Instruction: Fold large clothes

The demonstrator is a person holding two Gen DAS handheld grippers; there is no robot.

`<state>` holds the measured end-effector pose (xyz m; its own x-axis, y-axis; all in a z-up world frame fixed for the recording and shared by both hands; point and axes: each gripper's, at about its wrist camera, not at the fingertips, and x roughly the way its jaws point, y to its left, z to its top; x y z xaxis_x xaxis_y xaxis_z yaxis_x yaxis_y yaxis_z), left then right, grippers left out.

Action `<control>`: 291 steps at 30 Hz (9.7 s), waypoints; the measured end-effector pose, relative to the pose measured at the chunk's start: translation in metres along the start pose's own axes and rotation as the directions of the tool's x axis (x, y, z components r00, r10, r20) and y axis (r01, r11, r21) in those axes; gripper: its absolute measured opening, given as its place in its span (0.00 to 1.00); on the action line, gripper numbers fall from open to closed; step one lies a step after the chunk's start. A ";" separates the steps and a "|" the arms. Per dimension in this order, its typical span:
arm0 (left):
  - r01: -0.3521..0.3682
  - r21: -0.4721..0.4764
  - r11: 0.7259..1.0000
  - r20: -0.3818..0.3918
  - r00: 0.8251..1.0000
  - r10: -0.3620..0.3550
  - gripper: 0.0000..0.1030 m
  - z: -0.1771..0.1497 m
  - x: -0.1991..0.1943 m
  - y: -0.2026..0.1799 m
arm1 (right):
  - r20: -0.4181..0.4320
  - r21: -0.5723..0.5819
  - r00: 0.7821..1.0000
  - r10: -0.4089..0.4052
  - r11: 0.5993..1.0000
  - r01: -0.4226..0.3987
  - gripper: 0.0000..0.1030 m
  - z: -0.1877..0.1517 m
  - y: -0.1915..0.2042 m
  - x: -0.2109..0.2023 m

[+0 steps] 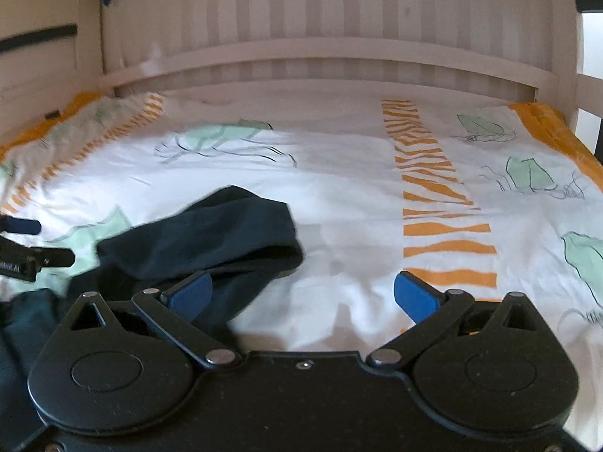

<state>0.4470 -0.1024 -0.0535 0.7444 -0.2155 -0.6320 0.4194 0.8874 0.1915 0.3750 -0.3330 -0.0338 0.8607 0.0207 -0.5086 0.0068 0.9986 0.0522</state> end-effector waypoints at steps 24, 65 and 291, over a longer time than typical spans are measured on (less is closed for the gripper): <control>-0.110 -0.069 0.992 0.081 0.990 0.115 1.00 0.045 0.048 0.014 | -0.054 -0.074 0.998 -0.044 0.996 0.040 0.99 0.015 0.006 0.076; -0.014 -0.157 0.988 0.005 1.000 0.015 1.00 -0.006 0.020 0.050 | -0.037 -0.029 0.988 0.153 0.988 -0.154 0.98 0.012 -0.035 0.037; 0.216 -0.370 0.904 -0.016 0.971 -0.239 1.00 -0.157 -0.266 -0.048 | -0.103 0.204 0.985 0.140 0.972 -0.116 0.99 -0.135 0.057 -0.231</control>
<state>0.1476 -0.0234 -0.0125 0.6144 -0.4144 -0.6714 0.3478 0.9061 -0.2409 0.1080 -0.2744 -0.0298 0.7960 0.1648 -0.5824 0.0103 0.9584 0.2853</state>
